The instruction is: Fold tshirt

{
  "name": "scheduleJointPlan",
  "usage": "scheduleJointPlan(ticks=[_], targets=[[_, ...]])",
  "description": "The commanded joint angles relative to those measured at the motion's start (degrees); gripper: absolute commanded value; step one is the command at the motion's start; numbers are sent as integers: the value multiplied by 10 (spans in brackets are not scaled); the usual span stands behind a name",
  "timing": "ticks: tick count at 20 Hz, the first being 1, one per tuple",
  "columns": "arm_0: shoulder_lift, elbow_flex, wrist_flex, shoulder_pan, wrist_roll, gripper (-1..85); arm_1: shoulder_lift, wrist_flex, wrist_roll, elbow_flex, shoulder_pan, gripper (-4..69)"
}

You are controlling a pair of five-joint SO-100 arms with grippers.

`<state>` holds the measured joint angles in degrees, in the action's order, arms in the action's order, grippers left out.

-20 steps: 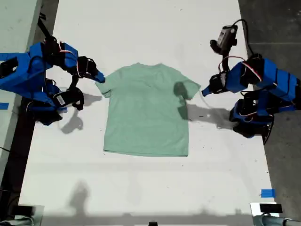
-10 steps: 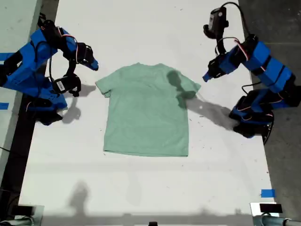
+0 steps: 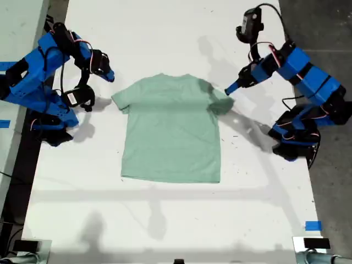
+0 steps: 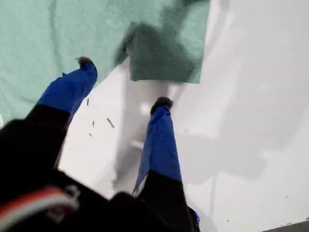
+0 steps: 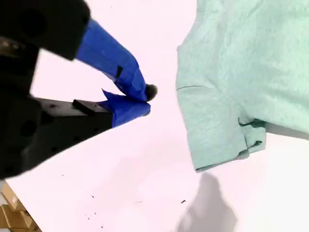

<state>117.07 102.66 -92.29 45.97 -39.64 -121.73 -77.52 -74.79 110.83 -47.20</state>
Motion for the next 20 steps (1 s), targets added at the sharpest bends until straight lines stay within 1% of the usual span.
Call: scheduleJointPlan(ticks=[1,3,6,8,9,10,11,13,14,15,16,17,20], targets=[[-7,-9,4,7,-11,1,22,91,-28,46,-20,272],[-18,-9,10,4,-15,1,62,158,-41,83,-29,271],[-24,-10,10,1,-18,1,169,235,-55,90,-38,271],[-24,-10,6,0,-18,1,259,272,-62,73,-47,272],[-24,-9,4,-1,-18,1,308,277,-63,53,-56,273],[-24,-9,3,-3,-18,1,349,232,-67,7,-68,275],[-24,-9,2,-4,-18,1,368,226,-70,-15,-73,278],[-24,-9,2,-7,-18,1,406,204,-83,-54,-80,242],[-24,-10,2,-9,-18,1,417,192,-88,-69,-79,181],[-24,-10,2,-11,-18,1,422,183,-88,-76,-78,28],[-24,-10,2,-12,-18,1,417,180,-83,-76,-83,-12],[-24,-10,2,-15,-17,1,415,162,-85,-85,-86,-14],[-24,-9,1,-23,-15,1,352,68,-96,-136,-127,-14]])
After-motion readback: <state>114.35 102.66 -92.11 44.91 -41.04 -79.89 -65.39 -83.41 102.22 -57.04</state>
